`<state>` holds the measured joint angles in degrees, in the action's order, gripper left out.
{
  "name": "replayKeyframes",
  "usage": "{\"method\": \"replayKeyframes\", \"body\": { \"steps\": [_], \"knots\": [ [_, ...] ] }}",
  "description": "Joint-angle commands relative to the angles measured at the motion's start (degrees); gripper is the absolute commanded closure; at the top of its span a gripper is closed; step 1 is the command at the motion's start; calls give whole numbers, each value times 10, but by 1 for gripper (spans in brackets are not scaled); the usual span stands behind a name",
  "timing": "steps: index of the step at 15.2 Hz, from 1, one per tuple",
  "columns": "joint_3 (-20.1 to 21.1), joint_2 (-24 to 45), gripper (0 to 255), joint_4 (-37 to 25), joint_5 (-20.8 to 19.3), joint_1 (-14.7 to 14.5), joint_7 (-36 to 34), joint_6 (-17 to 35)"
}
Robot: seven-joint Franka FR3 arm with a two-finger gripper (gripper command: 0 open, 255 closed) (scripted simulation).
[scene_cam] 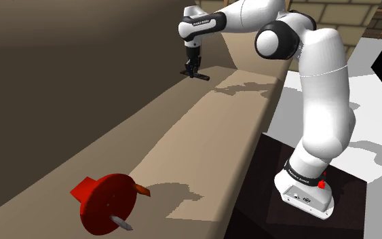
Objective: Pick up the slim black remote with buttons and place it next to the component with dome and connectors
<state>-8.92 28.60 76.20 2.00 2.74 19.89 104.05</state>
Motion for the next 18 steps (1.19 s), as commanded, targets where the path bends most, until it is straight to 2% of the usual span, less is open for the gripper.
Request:
{"method": "replayKeyframes", "body": {
  "steps": [1,10,18],
  "knots": [
    [0,0,255,-14,0,0,0,-15],
    [-1,5,255,-93,0,3,1,-87],
    [0,28,255,-191,3,10,2,-163]
  ]
}}
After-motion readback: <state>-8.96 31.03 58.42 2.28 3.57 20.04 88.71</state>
